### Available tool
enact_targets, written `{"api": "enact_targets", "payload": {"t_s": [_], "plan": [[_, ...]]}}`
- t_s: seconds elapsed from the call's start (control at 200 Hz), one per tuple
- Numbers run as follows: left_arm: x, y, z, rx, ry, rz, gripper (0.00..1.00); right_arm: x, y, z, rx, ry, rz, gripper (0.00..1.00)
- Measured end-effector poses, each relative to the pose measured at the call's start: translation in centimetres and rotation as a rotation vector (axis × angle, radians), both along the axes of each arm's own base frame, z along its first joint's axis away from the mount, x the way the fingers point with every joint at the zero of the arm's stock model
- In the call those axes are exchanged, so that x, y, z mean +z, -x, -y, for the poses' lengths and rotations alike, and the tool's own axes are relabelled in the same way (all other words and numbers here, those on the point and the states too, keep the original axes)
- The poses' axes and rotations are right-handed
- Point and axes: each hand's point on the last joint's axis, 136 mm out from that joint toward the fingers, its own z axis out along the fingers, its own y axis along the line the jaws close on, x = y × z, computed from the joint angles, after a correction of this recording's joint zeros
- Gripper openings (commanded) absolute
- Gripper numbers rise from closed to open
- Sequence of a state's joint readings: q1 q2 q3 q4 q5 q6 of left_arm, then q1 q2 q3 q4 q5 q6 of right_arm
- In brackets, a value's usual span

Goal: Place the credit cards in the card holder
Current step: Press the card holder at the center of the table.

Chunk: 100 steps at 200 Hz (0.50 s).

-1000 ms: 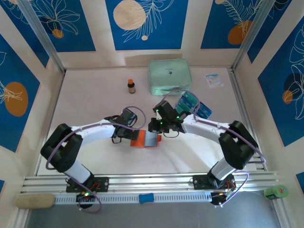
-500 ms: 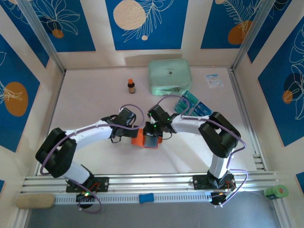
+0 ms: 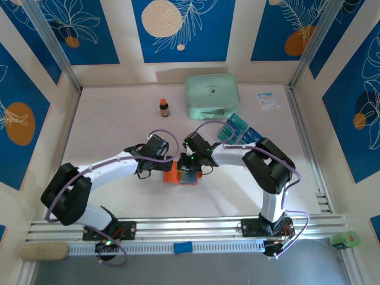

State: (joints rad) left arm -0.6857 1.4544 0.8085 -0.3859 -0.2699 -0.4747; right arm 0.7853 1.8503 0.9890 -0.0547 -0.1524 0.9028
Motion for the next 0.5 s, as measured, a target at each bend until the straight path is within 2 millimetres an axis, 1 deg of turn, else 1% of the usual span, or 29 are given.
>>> {"api": "enact_targets", "payload": {"t_s": [0.17,0.27,0.345,0.475,0.5], "plan": [[-0.5,0.4,0.0,0.008,0.007,-0.015,1.00,0.1,-0.1,0.0,0.000,-0.008,-0.005,0.00],[-1.4,1.0,-0.1,0.005,-0.004,-0.037,1.00,0.3,-0.3,0.3,-0.006,-0.012,-0.003,0.00],[-2.1,1.5,-0.2,0.003,-0.017,-0.055,1.00,0.8,-0.4,0.8,-0.015,-0.010,0.005,0.00],[-3.1,2.0,-0.5,0.010,-0.030,-0.082,1.00,2.3,-1.0,2.4,-0.036,-0.001,0.042,0.00],[-3.2,2.0,-0.6,0.010,-0.032,-0.084,1.00,2.6,-1.1,2.6,-0.038,0.002,0.052,0.02]]}}
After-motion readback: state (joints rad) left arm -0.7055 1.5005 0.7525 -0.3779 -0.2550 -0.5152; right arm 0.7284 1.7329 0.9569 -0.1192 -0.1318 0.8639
